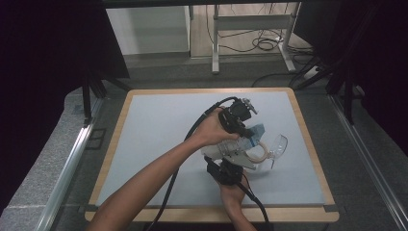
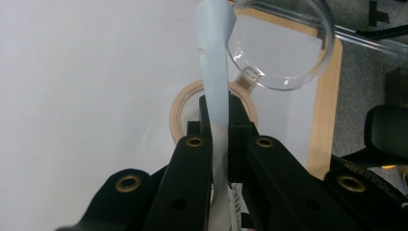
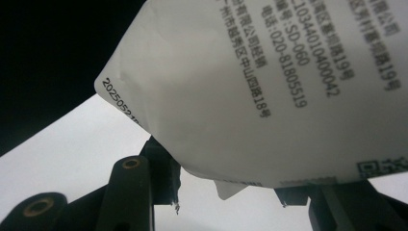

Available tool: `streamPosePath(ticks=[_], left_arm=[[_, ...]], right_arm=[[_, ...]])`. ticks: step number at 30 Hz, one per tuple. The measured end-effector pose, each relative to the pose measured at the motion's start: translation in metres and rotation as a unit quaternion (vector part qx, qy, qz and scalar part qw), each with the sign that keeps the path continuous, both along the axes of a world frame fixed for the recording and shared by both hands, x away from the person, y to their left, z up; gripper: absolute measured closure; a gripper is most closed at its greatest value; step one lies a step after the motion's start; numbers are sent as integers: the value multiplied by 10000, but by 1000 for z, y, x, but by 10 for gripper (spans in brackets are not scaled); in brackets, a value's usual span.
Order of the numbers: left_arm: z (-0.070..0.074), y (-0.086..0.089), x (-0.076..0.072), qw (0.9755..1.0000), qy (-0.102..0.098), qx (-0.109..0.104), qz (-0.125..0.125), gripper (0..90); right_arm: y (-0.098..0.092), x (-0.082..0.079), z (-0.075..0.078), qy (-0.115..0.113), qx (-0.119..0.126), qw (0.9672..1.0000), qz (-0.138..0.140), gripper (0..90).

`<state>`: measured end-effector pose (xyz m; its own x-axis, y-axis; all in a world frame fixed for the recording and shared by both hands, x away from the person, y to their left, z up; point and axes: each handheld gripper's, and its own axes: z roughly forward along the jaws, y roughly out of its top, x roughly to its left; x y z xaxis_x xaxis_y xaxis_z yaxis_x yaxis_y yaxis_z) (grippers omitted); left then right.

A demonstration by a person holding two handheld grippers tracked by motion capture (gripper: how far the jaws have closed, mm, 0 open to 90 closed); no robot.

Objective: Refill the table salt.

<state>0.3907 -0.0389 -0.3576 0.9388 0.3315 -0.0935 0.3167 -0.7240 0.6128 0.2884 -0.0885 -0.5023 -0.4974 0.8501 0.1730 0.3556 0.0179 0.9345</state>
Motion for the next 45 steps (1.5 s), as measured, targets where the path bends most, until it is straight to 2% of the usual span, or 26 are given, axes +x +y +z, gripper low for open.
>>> streamPosePath(ticks=[10, 17, 27, 33, 42, 45], left_arm=[[-2, -13, 4, 9998, -43, 183, 23, 900], [-3, -18, 6, 9997, -73, 241, 45, 900], [0, -22, 5, 9993, -106, 351, 76, 900], [0, -21, 5, 9994, -78, 334, 72, 900], [-2, -25, 4, 9992, -110, 372, 63, 900], [-3, -27, 4, 9991, -106, 416, 41, 900]], right_arm=[[-10, 4, -3, -20, 208, 9996, 205, 525], [-13, 6, -1, -44, 210, 9996, 210, 527], [-13, 7, 4, -98, 372, 9988, 309, 529], [-13, 4, 6, -98, 419, 9984, 372, 530], [-12, 4, 7, -134, 452, 9984, 313, 532], [-13, 4, 9, -105, 544, 9980, 308, 533]])
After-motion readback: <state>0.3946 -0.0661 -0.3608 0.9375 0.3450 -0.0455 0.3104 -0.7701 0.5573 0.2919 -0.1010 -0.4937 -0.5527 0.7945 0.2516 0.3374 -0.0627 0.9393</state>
